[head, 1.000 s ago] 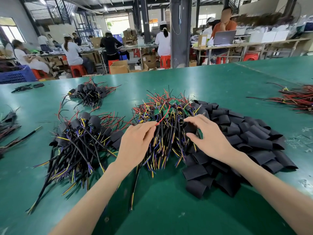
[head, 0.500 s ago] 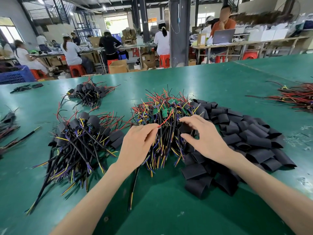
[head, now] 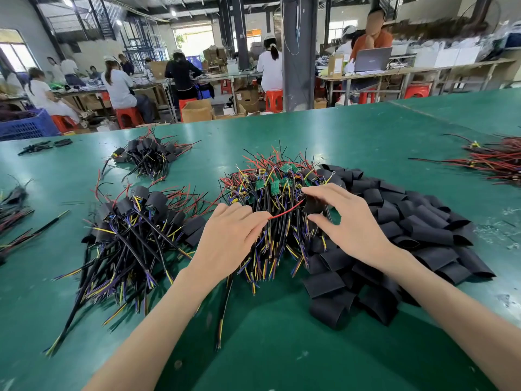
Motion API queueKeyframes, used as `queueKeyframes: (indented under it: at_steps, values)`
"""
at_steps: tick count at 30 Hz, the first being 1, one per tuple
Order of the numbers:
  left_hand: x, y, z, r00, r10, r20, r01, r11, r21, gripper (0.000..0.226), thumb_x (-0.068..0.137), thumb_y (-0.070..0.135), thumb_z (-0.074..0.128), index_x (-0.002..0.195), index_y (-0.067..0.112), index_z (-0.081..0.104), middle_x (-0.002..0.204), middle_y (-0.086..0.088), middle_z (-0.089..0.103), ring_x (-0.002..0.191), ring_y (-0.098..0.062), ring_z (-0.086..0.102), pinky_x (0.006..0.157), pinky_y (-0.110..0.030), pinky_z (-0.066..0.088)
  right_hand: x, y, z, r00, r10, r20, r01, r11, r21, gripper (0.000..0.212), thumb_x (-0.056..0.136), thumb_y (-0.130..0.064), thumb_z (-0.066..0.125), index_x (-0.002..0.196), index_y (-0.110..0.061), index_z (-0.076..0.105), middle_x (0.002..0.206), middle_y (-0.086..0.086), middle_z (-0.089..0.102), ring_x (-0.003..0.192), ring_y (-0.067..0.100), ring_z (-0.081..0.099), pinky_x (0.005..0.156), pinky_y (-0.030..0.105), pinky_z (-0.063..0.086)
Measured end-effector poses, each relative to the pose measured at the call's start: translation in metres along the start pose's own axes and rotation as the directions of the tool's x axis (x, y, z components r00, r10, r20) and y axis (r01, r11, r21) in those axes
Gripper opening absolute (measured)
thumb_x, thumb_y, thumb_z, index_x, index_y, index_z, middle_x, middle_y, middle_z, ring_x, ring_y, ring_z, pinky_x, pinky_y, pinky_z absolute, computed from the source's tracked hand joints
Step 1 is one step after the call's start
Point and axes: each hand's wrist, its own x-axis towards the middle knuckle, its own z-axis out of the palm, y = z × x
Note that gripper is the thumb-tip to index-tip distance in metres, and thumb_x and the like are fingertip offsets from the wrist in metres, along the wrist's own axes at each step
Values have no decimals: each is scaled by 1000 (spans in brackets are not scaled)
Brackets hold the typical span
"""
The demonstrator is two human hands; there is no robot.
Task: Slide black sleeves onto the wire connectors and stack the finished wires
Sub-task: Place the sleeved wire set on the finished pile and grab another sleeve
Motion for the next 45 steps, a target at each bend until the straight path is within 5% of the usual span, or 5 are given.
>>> queueKeyframes:
  at_steps: [8,15,20,27,45]
  values:
    - [4,5,-1,995,95,24,-97,985,141,23,94,24,46,98,17,68,76,0,56,73,-25,54,70,-33,33,-1,-3,-1,969,-171,179,218,932,-290,51,78,-3,71,126,-8,56,107,4,65,105,26,51,94,33,36]
    - [0,38,8,998,-61,31,68,850,-523,46,84,8,49,127,2,34,128,0,32,116,-20,42,99,-37,40,-3,-25,13,941,-220,257,297,901,-315,62,78,0,67,135,2,41,110,12,61,97,33,52,86,42,46]
    - [-1,38,6,989,-115,90,146,761,-632,64,75,1,52,131,17,27,131,6,24,105,-10,42,98,-25,37,-6,-24,15,949,-147,279,185,976,-114,65,89,1,55,145,-6,23,131,11,47,110,30,46,98,31,33]
    - [-3,2,5,950,-198,242,249,948,-200,48,81,45,65,122,22,54,127,8,44,122,-14,28,100,-27,17,-3,-15,6,935,-132,329,205,959,-198,48,92,0,51,138,0,37,123,16,49,102,35,45,94,41,30]
    - [4,0,-8,905,-345,250,421,637,-646,21,88,18,66,95,25,48,80,15,65,76,4,56,75,-6,38,2,-19,-5,980,-58,190,75,993,-86,37,94,-4,51,131,-3,48,116,9,48,105,12,42,95,4,21]
